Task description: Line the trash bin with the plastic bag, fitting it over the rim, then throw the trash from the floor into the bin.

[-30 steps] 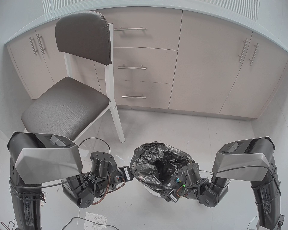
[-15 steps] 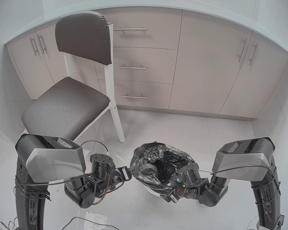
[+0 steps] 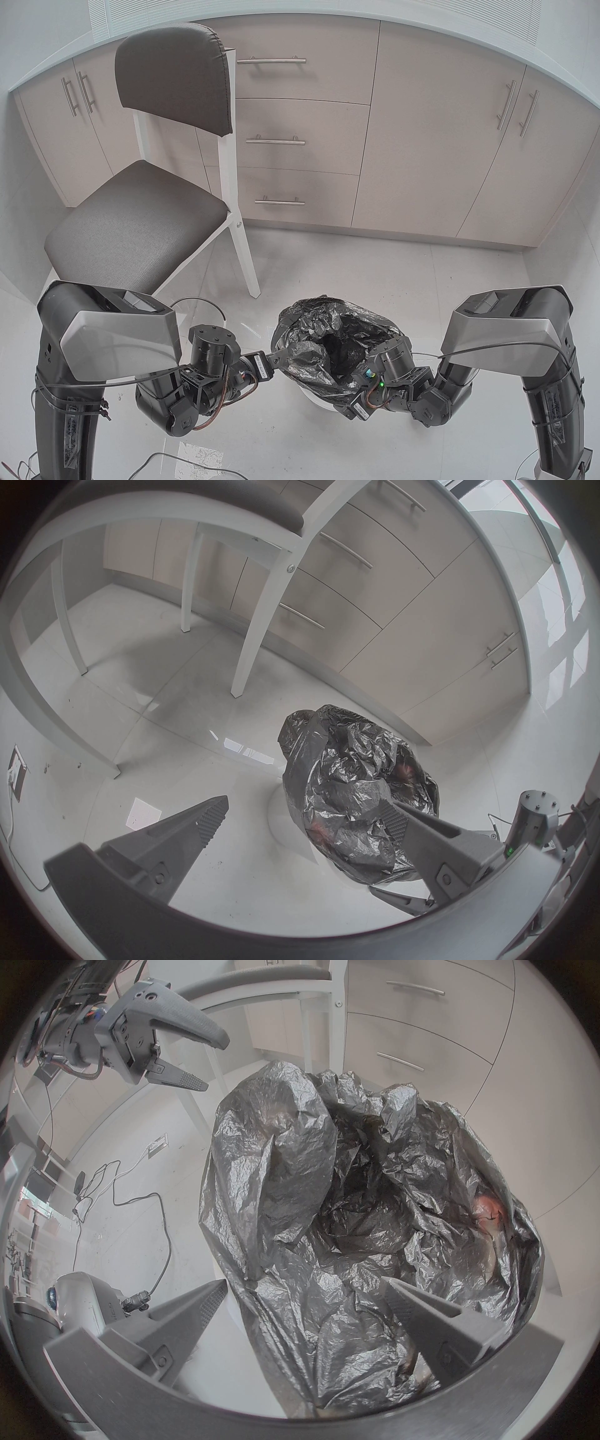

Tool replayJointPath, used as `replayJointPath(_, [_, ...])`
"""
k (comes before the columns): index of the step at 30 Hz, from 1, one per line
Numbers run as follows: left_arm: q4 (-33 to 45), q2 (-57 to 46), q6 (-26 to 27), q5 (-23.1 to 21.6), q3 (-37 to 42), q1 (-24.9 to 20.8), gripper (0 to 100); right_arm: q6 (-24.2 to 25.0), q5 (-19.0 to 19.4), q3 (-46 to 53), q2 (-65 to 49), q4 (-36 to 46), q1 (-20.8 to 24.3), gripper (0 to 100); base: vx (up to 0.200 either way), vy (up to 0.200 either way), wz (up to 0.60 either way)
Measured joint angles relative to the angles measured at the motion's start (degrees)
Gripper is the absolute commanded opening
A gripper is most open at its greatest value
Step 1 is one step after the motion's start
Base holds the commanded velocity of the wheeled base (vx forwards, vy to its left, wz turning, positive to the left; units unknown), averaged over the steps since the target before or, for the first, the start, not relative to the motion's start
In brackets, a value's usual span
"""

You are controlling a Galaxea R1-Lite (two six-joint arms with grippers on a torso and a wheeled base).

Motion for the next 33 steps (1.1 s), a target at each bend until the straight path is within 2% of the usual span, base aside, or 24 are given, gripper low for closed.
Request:
replayJointPath(8, [0.0,0.0,0.0,0.0,0.0,0.0,100,0.0,0.0,-2.1,0.0,3.0,-0.4,100,0.0,0.0,0.0])
replayJointPath(9, [0.0,0.1,0.0,0.0,-0.1,0.0,100,0.0,0.0,-2.2,0.0,3.0,-0.4,0,0.0,0.0,0.0])
replayJointPath(26, [-0.1,0.1,0.1,0.1,0.0,-0.1,100,0.2,0.3,-2.0,-0.1,2.2,-0.9,0,0.0,0.0,0.0])
replayJointPath(33, [-0.1,0.1,0.1,0.1,0.0,-0.1,100,0.8,4.0,0.8,-1.8,2.1,-0.3,0,0.0,0.0,0.0])
